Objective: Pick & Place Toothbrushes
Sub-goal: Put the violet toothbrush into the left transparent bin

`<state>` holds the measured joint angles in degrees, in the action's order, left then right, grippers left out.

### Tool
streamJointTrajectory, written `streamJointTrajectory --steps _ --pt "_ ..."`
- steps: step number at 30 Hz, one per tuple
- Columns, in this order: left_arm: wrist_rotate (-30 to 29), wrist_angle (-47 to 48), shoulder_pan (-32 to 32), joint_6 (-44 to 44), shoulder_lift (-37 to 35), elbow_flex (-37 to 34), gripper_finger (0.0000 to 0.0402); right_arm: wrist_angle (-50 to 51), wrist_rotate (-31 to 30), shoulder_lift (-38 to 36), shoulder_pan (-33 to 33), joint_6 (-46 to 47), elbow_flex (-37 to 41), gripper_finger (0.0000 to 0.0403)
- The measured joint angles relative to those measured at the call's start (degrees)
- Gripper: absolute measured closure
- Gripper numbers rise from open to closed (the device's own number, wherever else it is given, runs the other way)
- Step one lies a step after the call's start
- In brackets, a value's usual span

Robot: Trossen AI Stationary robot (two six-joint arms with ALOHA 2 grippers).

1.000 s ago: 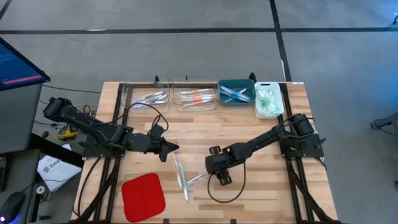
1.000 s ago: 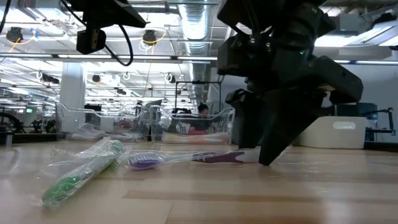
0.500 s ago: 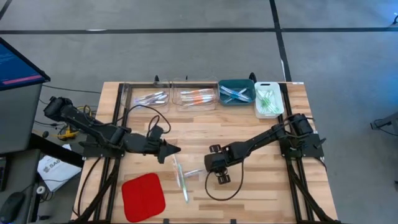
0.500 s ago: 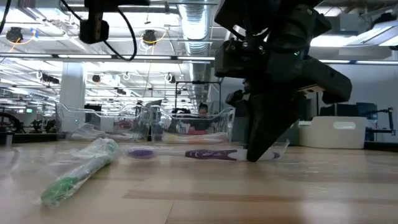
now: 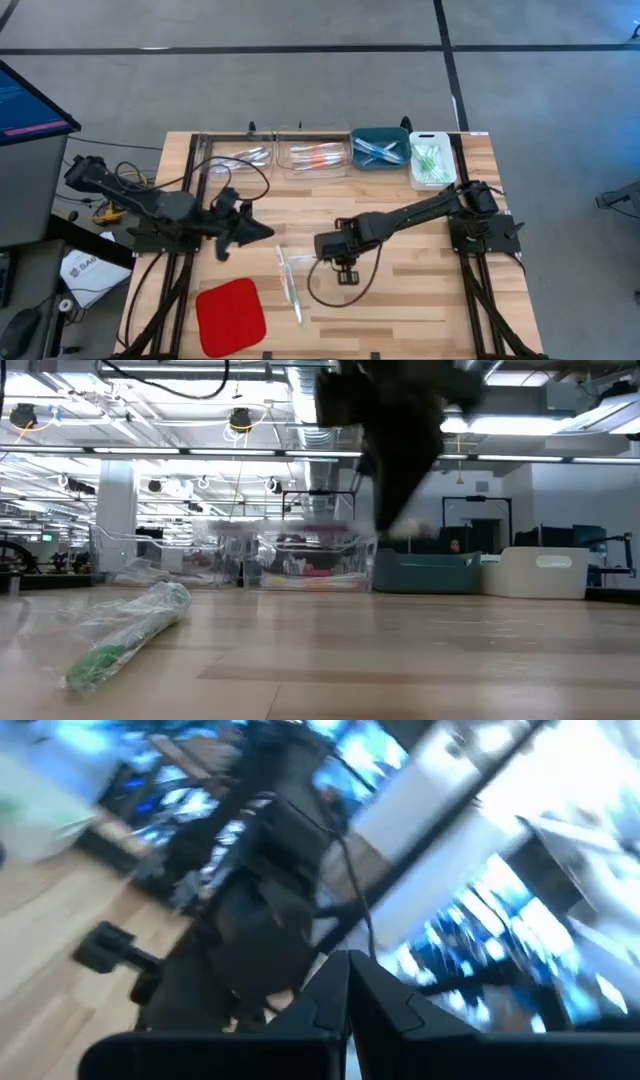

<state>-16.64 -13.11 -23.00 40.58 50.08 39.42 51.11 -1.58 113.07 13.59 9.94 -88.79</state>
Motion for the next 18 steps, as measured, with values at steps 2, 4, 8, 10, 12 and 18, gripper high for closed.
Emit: streamJointTrajectory --steps 2,4,8,10,12,18 --pt "2.9 0.8 0.0 -4.9 -1.2 0.0 0.04 3.7 0.0 -0.1 -0.6 2.2 -3.7 0.0394" --pt "5.3 3.3 -0.2 -11.3 -1.7 0.0 0.04 8.1 0.0 -0.1 -1.2 4.6 -7.6 0.0394" --pt "4.0 17.3 -0.6 -16.2 -0.4 2.0 0.04 14.6 -0.3 -0.2 -1.9 9.9 -14.3 0.0394" --pt "3.9 28.3 0.7 -15.1 2.6 4.5 0.04 17.9 -1.4 -0.2 -1.9 12.6 -16.9 0.0394" --pt "6.1 35.1 2.8 -13.4 6.7 7.6 0.04 20.6 -1.7 -0.3 -1.9 14.5 -18.7 0.0394" --pt "6.8 34.1 4.1 -25.5 15.3 17.7 0.04 24.1 -2.8 -0.3 -2.0 15.1 -19.7 0.0394"
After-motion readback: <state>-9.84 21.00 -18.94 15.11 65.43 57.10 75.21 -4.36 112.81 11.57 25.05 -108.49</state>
